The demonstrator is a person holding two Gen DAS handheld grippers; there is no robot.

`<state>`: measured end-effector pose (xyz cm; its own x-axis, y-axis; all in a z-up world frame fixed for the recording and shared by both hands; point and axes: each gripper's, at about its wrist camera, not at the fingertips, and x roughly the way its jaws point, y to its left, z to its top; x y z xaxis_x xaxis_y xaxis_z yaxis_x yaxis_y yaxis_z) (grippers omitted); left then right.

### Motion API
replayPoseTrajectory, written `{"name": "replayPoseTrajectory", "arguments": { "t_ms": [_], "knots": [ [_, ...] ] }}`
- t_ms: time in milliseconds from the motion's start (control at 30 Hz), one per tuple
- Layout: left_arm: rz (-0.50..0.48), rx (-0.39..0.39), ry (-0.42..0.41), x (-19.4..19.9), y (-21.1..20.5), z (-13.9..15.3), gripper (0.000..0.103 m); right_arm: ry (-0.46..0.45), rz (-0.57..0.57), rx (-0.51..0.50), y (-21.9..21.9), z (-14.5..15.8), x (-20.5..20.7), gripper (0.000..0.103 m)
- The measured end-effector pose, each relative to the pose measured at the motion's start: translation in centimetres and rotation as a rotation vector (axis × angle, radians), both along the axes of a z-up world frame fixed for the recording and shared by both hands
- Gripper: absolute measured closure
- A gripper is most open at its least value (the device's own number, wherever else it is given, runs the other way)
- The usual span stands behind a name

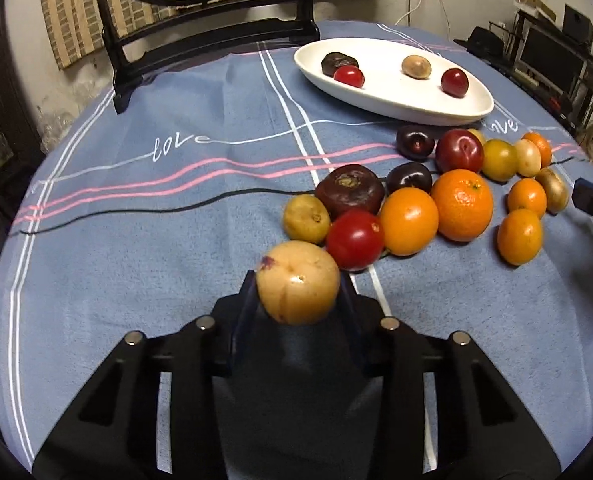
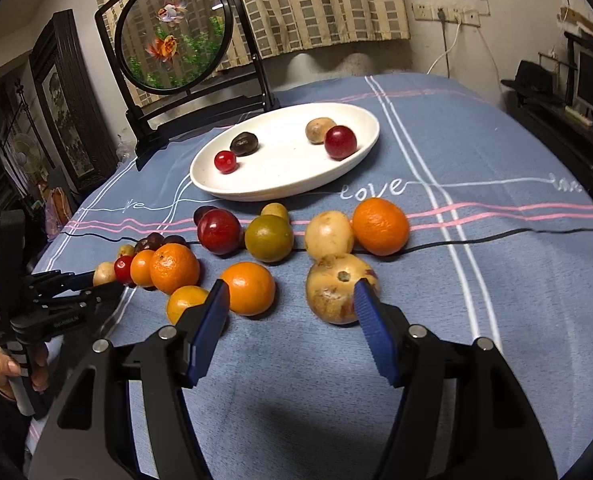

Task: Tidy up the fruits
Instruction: 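Grasp the pale potato-like fruit with the left tool while the right tool grasps the large beige fruit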

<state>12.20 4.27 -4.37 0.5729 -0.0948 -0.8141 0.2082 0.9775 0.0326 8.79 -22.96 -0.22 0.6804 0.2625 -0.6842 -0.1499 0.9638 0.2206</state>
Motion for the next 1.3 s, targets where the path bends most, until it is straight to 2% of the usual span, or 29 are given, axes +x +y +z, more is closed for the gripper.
{"name": "replayPoseTrajectory", "arguments": {
  "t_ms": [100,233,433,533,667,733,900,1100,1300],
  "knots": [
    [-0.009,-0.026,0.000,-0.3,0.3,0.3,0.063,0.001,-0.002,-0.070,0.2,0.1,-0.4,0.038],
    [-0.022,-0.048,-0.014,-0.8,0.5,0.7,0.063,0.060,-0.009,-0.139,0.2,-0.9,-0.1,0.038],
    [-0.027,-0.074,0.002,-0.9,0.6,0.5,0.062,0.152,-0.080,-0.151,-0.4,-1.9,2.7,0.039],
    [-0.032,-0.087,0.008,-0.9,0.7,0.5,0.062,0.161,-0.101,-0.190,-0.1,-2.0,3.9,0.039],
    [-0.037,-0.066,0.000,-0.9,0.4,0.3,0.062,0.172,-0.110,-0.235,0.3,-2.6,4.7,0.042],
    [-0.038,-0.067,0.001,-0.9,0.4,0.3,0.062,0.180,-0.097,-0.235,0.5,-3.0,4.8,0.051],
    [-0.032,-0.074,0.011,-0.7,0.6,0.1,0.062,0.173,-0.075,-0.255,1.1,-3.2,4.6,0.058],
    [-0.032,-0.070,0.013,-0.6,0.6,0.1,0.062,0.176,-0.078,-0.228,0.7,-2.7,3.9,0.059],
    [-0.074,-0.051,-0.027,-2.0,-0.3,1.6,0.062,0.132,-0.064,-0.192,-0.1,-0.7,1.7,0.059]
  ]
}}
